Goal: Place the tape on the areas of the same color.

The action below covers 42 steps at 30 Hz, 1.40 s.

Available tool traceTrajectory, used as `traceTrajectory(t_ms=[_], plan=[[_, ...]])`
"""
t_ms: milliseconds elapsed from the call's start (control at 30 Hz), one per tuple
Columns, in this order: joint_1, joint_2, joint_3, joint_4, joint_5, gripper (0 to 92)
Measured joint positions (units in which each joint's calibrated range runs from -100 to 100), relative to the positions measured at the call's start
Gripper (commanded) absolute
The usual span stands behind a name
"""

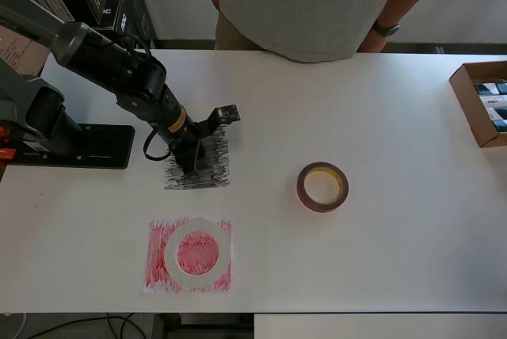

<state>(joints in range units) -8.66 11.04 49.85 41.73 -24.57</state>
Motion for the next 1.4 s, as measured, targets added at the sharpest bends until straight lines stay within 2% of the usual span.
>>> traceTrajectory(t_ms=[167, 367, 767, 1100, 1233, 1400], plan=[[-0.18, 0.00, -6.69, 0.51, 0.96, 43.3], [0.05, 2.72, -17.93, 4.98, 6.02, 43.3], [0.67, 19.38, -44.86, 21.88, 17.39, 43.3], [0.61, 26.56, -58.40, 24.75, 18.24, 43.3], [-0.35, 25.60, -59.66, 25.73, 18.11, 43.2], [-4.08, 20.39, -58.33, 25.73, 14.76, 43.2]])
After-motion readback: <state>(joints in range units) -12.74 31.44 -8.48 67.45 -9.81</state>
